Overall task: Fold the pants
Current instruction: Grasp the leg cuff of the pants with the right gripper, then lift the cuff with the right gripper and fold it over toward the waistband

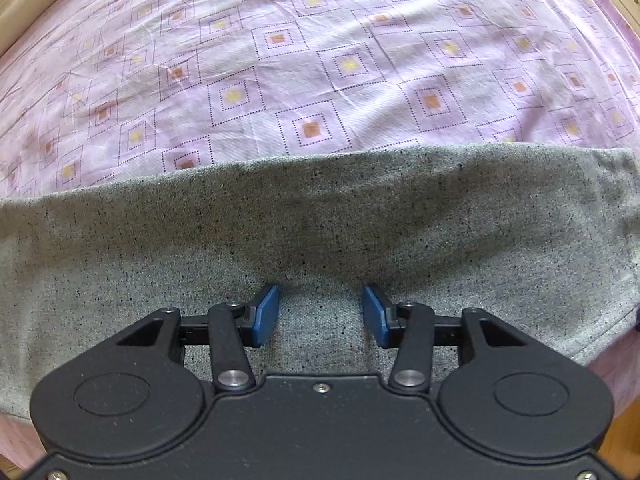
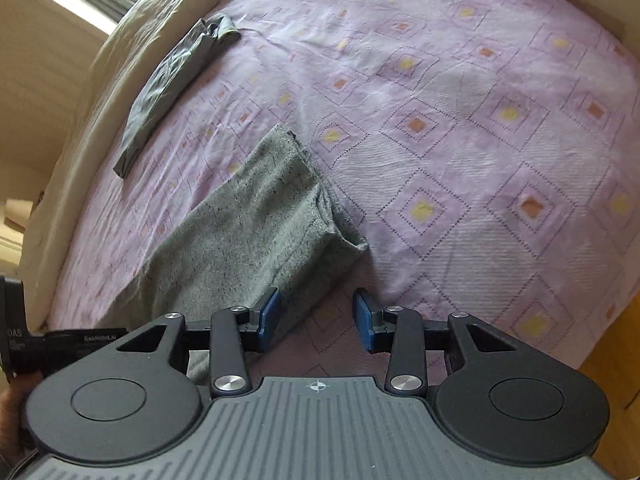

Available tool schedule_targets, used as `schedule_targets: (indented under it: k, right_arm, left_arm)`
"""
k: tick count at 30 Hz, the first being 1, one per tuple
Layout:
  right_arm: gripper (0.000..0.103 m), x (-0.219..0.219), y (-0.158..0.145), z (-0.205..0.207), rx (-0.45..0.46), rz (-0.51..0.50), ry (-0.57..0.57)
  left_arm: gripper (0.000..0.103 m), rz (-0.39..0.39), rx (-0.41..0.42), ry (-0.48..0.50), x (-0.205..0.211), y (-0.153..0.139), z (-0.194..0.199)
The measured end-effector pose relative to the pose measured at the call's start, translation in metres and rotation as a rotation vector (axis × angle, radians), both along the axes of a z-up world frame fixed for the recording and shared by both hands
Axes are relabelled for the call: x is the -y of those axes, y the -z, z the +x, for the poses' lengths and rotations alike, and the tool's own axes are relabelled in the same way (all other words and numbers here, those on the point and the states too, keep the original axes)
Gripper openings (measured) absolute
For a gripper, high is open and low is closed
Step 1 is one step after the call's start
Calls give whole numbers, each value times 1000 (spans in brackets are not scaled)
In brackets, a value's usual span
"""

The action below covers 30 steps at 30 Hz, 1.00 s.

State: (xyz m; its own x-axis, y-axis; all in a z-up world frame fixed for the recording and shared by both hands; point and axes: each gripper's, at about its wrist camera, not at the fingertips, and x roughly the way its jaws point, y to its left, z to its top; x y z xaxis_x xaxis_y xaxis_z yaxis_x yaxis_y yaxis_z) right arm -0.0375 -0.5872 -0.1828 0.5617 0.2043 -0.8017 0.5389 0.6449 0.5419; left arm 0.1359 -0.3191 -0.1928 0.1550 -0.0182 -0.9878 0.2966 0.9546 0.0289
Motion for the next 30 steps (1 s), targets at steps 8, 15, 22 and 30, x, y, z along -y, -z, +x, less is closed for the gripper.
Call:
schedule_targets:
  k: [8,15,22,30]
  right_arm:
    - [38,12,17,31,-10,110,116]
    - [13,5,-4,26,-4,57,115]
    - [13,-9,-35,31,40,-58,-2]
    - [13,-19,-52,35,69,-108,-60]
  left_arm:
    - [54,-30,-8,-32,-9,-4,7]
    - [54,-104,17,-206,-35,-17,44]
    - [56,-70,2,-240,-31,-2,65]
    - [55,-91,-18,-210,-45,-16,12]
